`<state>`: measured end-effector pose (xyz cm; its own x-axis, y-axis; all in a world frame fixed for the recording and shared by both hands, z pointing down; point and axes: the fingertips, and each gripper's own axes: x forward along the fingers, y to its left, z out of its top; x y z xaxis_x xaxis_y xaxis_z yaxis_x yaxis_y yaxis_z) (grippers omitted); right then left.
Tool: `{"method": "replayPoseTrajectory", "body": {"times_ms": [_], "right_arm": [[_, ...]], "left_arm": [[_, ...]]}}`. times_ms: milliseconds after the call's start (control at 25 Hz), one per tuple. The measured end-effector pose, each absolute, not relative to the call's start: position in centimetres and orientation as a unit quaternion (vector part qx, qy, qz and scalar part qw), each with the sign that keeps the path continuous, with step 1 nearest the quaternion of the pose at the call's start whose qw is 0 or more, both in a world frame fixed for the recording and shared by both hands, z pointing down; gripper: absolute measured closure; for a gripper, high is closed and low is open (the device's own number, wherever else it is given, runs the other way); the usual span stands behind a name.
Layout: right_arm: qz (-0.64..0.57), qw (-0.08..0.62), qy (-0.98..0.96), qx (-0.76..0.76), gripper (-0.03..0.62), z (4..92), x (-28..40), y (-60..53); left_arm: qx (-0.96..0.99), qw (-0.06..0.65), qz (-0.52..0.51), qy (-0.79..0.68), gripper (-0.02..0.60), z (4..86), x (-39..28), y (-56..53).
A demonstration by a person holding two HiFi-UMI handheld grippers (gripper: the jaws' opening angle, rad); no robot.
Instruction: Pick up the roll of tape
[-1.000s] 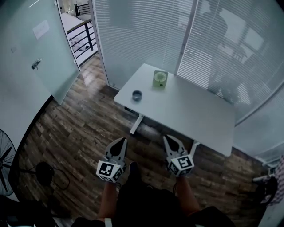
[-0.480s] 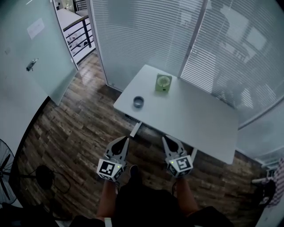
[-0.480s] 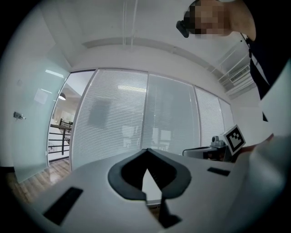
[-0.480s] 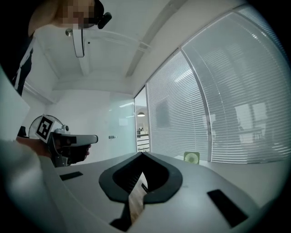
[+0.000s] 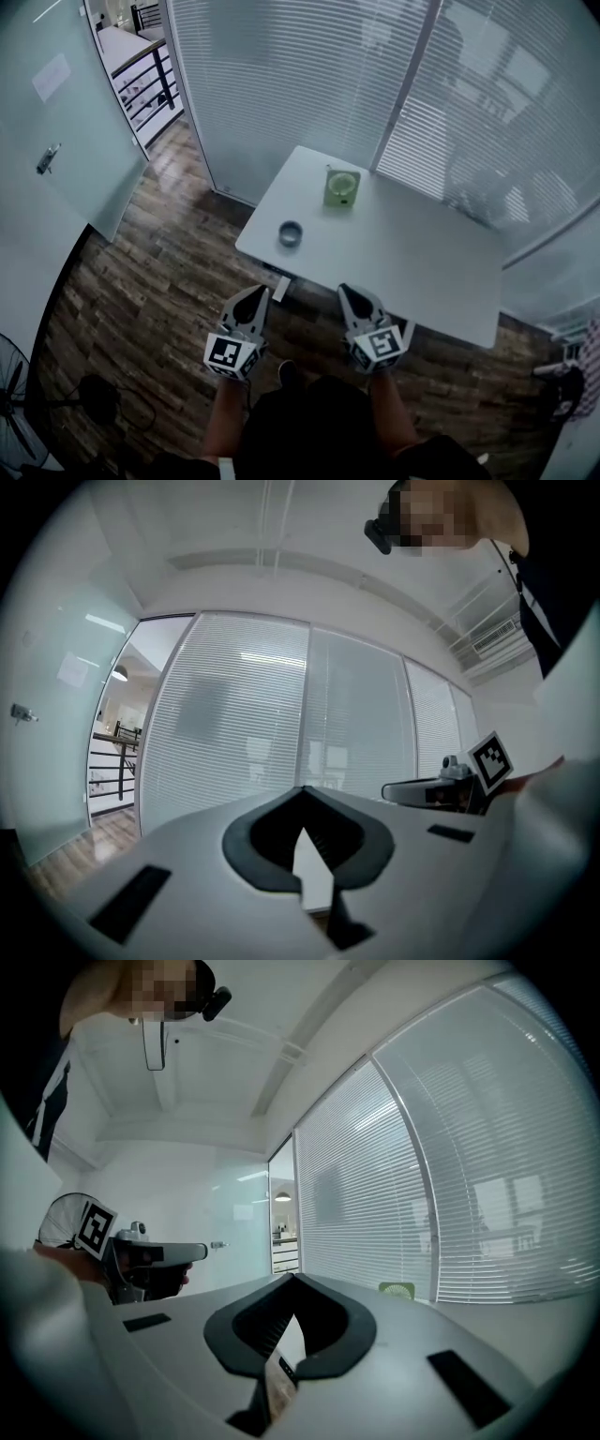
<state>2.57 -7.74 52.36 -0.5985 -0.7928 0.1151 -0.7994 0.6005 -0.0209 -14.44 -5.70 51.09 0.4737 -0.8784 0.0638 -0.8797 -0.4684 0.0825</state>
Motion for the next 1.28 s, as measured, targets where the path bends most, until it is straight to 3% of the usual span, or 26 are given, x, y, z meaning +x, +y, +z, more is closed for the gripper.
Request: {"method": "replayPoseTrajectory", "body": {"times_ms": [680, 1120, 1280], "right_arm": [[0.038, 0.045, -0.900, 0.432, 0.588, 53.2, 2.5, -15.7], [0.028, 0.041, -0.912, 0.408, 0.588, 52.9, 1.4, -23.9], [0.055, 0.040, -0.912, 0.403, 0.588, 52.7, 1.0, -25.6]], "left_arm": [[0.861, 0.050, 0.011, -0.506, 0.575, 52.7, -13.7, -14.0], [0.851, 0.015, 0.068, -0.520, 0.575, 56.2, -13.4, -21.7], [0.851, 0.036, 0.077, -0.519, 0.575, 57.1, -13.5, -23.1]]}}
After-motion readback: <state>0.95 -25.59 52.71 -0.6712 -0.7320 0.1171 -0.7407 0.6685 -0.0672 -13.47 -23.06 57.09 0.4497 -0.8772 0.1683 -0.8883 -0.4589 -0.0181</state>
